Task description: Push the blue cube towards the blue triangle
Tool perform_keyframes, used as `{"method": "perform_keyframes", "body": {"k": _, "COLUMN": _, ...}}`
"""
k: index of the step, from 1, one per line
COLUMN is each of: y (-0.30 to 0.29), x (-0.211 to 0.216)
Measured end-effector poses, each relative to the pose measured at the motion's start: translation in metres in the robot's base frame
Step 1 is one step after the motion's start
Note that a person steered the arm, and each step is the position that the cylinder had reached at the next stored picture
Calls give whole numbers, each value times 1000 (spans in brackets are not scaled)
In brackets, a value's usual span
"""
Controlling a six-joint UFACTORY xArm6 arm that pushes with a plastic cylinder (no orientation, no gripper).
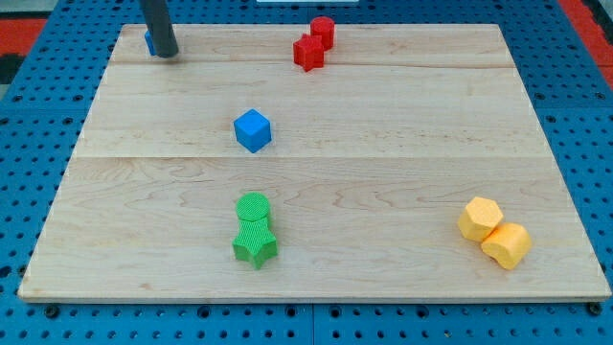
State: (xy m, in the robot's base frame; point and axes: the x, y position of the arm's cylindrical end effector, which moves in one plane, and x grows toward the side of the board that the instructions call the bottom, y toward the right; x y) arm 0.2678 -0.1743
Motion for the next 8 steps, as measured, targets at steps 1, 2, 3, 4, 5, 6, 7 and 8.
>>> {"method": "perform_keyframes", "body": {"k": 1, "y": 105, "x": 54}}
{"method": "perform_keyframes", "body": {"k": 2, "y": 194, "x": 96}}
{"method": "perform_keyframes", "body": {"k": 3, "y": 192, "x": 154}}
{"method": "perform_keyframes", "body": {"k": 4, "y": 134, "x": 156}}
{"method": "perform_keyframes", "body": {"k": 5, "y": 93, "x": 132}}
{"method": "perform_keyframes", "body": {"k": 6, "y": 72, "x": 112}}
{"method": "perform_keyframes", "body": {"k": 7, "y": 51, "x": 86}}
{"method": "perform_keyframes", "body": {"k": 8, "y": 37, "x": 86}}
